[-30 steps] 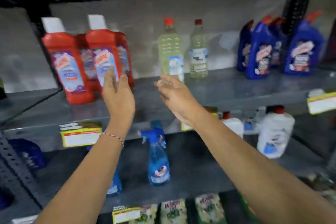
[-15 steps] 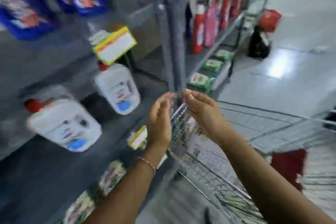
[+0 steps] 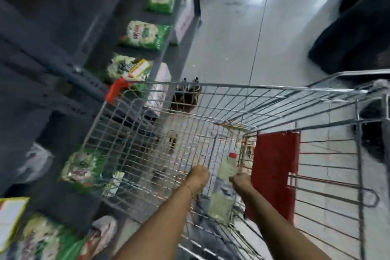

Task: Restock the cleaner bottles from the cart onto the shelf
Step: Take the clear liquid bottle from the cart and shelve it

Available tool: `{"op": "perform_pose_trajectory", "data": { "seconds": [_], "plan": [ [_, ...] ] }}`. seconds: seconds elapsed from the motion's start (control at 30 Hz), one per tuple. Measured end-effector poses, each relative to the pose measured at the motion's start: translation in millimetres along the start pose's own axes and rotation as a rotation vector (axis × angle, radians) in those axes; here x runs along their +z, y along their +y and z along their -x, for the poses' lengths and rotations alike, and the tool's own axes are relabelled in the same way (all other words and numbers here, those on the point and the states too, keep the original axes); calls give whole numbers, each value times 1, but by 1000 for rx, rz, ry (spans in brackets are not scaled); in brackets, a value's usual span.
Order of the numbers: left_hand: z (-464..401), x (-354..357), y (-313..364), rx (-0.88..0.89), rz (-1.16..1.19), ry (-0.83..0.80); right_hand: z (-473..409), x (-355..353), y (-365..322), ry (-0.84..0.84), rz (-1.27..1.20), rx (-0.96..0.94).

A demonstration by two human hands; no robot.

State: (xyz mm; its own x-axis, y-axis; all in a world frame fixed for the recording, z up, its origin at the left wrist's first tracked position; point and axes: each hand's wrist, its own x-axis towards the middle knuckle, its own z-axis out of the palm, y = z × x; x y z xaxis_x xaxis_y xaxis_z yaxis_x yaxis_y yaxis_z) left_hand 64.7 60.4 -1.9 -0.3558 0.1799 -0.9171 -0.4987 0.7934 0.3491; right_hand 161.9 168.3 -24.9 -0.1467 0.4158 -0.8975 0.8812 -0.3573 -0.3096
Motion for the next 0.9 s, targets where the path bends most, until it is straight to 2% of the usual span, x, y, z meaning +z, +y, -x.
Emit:
{"op": "perform_pose_trajectory", "data": {
  "seconds": [0.13, 0.27, 0.47, 0.6, 0.7, 0.9],
  "plan": [
    [-25, 23, -7, -63, -79, -32, -22, 18, 15, 119, -90, 71],
    [-64, 31, -21, -133, 131, -91, -39, 22, 20, 115, -138, 65],
    [-53, 29, 1, -233, 281, -182, -60, 23, 37, -130, -227, -36],
    [-40, 28, 11, -245, 228, -235, -63, 19, 33, -154, -170, -28],
    [-29, 14, 20, -207, 191, -281, -50, 14, 20, -187, -143, -115],
    [12, -33, 29, -55, 136, -122, -7, 2, -29, -373, -188, -198]
  ]
}}
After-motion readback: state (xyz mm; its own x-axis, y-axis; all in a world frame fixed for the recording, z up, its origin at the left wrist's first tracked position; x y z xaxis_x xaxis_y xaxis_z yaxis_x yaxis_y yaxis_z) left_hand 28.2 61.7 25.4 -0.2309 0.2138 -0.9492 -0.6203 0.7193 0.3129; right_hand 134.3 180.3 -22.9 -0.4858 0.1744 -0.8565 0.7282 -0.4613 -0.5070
